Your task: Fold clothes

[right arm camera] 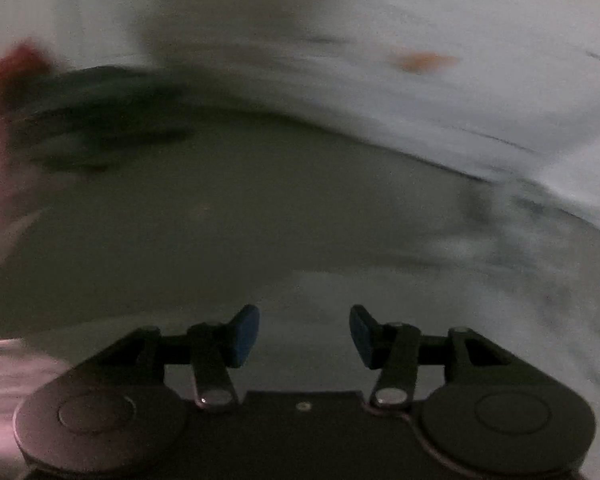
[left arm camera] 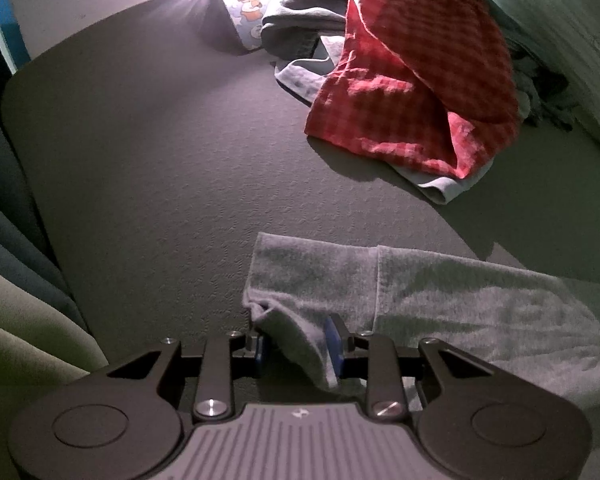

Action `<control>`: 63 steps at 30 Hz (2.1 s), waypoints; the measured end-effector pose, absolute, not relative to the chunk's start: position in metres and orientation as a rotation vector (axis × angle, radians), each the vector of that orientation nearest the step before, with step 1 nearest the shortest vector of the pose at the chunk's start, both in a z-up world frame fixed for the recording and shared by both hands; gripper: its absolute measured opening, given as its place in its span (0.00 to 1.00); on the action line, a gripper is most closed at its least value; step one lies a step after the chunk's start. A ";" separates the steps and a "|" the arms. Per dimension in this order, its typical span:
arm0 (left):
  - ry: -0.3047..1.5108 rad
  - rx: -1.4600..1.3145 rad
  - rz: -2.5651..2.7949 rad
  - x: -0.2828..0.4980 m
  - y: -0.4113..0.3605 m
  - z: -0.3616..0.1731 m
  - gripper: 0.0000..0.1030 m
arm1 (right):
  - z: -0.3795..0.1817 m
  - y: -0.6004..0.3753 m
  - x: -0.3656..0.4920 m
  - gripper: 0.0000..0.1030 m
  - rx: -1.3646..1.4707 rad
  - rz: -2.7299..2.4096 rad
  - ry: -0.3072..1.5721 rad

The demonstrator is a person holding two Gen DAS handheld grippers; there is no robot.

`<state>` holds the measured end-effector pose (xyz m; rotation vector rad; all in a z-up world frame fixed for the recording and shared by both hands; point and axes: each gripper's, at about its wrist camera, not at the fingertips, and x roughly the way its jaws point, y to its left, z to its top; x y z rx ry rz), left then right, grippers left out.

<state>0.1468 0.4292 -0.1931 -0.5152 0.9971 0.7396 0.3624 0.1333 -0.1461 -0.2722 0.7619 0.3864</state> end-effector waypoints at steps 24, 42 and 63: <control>0.872 -0.550 0.732 0.156 0.423 -0.183 0.08 | -0.169 -0.164 0.300 0.41 -0.029 -0.467 1.009; 0.406 -0.359 -0.319 0.340 0.055 0.018 0.08 | -0.135 -0.252 0.215 0.43 0.064 -0.461 0.844; 1.057 -0.076 -0.221 0.322 -0.099 -0.166 0.67 | -0.156 -0.361 0.275 0.63 0.171 -0.213 0.904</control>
